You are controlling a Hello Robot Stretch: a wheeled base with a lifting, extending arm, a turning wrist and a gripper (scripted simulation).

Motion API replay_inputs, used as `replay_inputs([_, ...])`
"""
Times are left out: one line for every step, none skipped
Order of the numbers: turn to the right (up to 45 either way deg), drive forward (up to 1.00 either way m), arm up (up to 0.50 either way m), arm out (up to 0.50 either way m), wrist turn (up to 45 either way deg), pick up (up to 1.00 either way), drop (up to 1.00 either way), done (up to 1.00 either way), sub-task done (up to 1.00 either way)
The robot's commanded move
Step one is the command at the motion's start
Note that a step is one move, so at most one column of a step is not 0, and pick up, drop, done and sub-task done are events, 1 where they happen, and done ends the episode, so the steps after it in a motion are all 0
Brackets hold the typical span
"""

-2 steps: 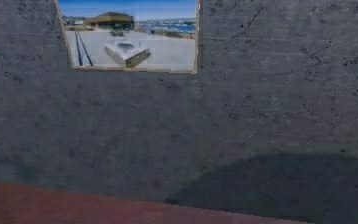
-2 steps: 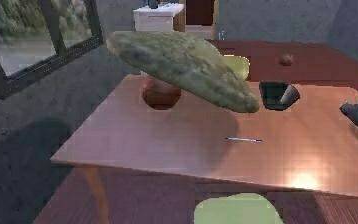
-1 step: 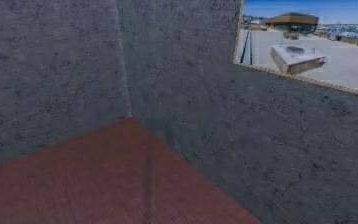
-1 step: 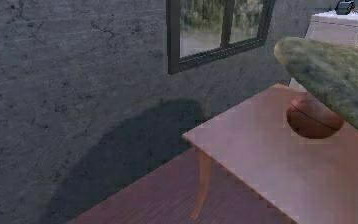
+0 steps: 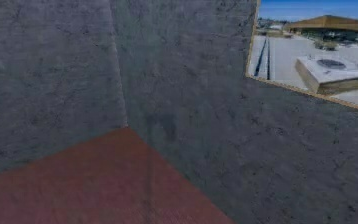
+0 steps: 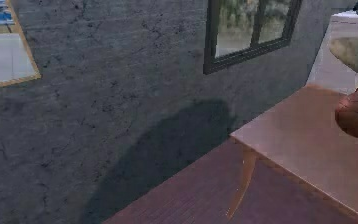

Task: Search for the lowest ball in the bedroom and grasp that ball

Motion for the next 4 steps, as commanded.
replay_inputs([45.0,0.0,0.0,0.0,0.0,0.0,0.0,0.0,0.0])
replay_inputs([39.0,0.0,0.0,0.0,0.0,0.0,0.0,0.0,0.0])
replay_inputs([0.0,0.2,0.0,0.0,0.0,0.0,0.0,0.0,0.0])
replay_inputs([45.0,0.0,0.0,0.0,0.0,0.0,0.0,0.0,0.0])
